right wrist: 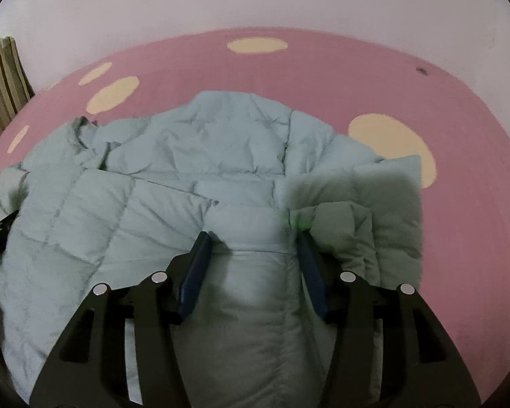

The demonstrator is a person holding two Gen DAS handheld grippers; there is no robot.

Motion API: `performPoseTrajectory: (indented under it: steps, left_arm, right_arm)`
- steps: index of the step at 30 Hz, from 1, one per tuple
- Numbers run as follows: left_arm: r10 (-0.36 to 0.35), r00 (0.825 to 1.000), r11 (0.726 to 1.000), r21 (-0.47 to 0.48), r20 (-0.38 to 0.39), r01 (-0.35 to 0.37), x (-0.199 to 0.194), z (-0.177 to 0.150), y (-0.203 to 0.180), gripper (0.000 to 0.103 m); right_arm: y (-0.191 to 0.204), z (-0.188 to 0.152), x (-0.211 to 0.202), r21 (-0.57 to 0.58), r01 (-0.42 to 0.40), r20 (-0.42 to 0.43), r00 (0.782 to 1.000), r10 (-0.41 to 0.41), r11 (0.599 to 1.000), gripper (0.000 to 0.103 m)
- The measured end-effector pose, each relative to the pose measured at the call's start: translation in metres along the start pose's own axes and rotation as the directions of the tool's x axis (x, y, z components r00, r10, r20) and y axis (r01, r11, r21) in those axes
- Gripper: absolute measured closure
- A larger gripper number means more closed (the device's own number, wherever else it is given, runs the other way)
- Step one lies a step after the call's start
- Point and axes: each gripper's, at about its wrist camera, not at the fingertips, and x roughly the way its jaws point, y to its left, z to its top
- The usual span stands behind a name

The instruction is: Fold large clothes

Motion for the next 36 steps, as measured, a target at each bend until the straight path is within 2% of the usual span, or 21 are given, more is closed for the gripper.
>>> performPoseTrajectory:
  steps: [3,4,6,8,12,15,20,24,31,33,36]
  left_arm:
    - [0.019,0.998,1.000,0.007,0.052,-0.019,-0.024,-0.014,0.008,0.031]
    - [0.029,0.999,0.999,0.025,0.026,-0.030,-0.018,-0.020,0.008,0.031]
    - [0.003,0.999,0.999,0.053,-0.051,0.000,0.004,-0.028,0.007,0.031]
    - [-0.010,0.998,1.000,0.014,-0.057,0.011,0.006,-0.030,0.011,0.031]
    - [-0.038,0.999,0.999,0.013,-0.005,0.038,-0.042,-0.040,0.022,0.032]
    - [-0.060,0.998,0.998,-0.005,0.014,0.060,-0.079,-0.072,0.040,0.032]
    - [-0.108,0.993,0.994,-0.020,-0.051,0.107,-0.113,-0.136,0.064,0.031]
    - [-0.116,0.990,0.992,-0.057,-0.081,0.112,-0.139,-0.189,0.088,0.027]
    - [-0.161,0.982,0.983,-0.111,-0.103,0.149,-0.162,-0.244,0.107,0.026]
    - [-0.185,0.978,0.976,-0.133,-0.094,0.172,-0.165,-0.252,0.110,0.026]
    - [-0.223,0.972,0.966,-0.152,-0.079,0.209,-0.168,-0.256,0.111,0.027]
  right_arm:
    - [-0.006,-0.023,-0.029,0.002,0.016,0.036,0.999,-0.016,1.000,0.050]
    - [-0.007,-0.031,-0.026,0.000,0.028,0.011,1.000,-0.028,1.000,0.049]
    - [-0.006,-0.041,-0.006,-0.014,0.006,-0.041,0.999,-0.007,1.000,0.045]
    - [-0.006,-0.042,-0.006,-0.023,0.001,-0.032,0.999,-0.002,1.000,0.045]
    - [-0.013,-0.050,-0.058,-0.008,-0.026,0.016,1.000,0.026,1.000,0.043]
    - [-0.019,-0.075,-0.088,-0.010,-0.031,0.021,0.999,0.031,0.999,0.039]
    - [-0.037,-0.147,-0.131,0.008,-0.031,-0.020,0.999,0.032,0.999,0.038]
    - [-0.052,-0.196,-0.158,0.062,-0.054,-0.048,0.997,0.057,0.997,0.032]
    - [-0.050,-0.253,-0.176,0.051,-0.033,-0.079,0.996,0.037,0.998,0.028]
    - [-0.052,-0.261,-0.180,0.055,-0.028,-0.075,0.997,0.032,0.998,0.024]
    - [-0.053,-0.269,-0.181,0.066,-0.023,-0.086,0.996,0.029,0.998,0.024]
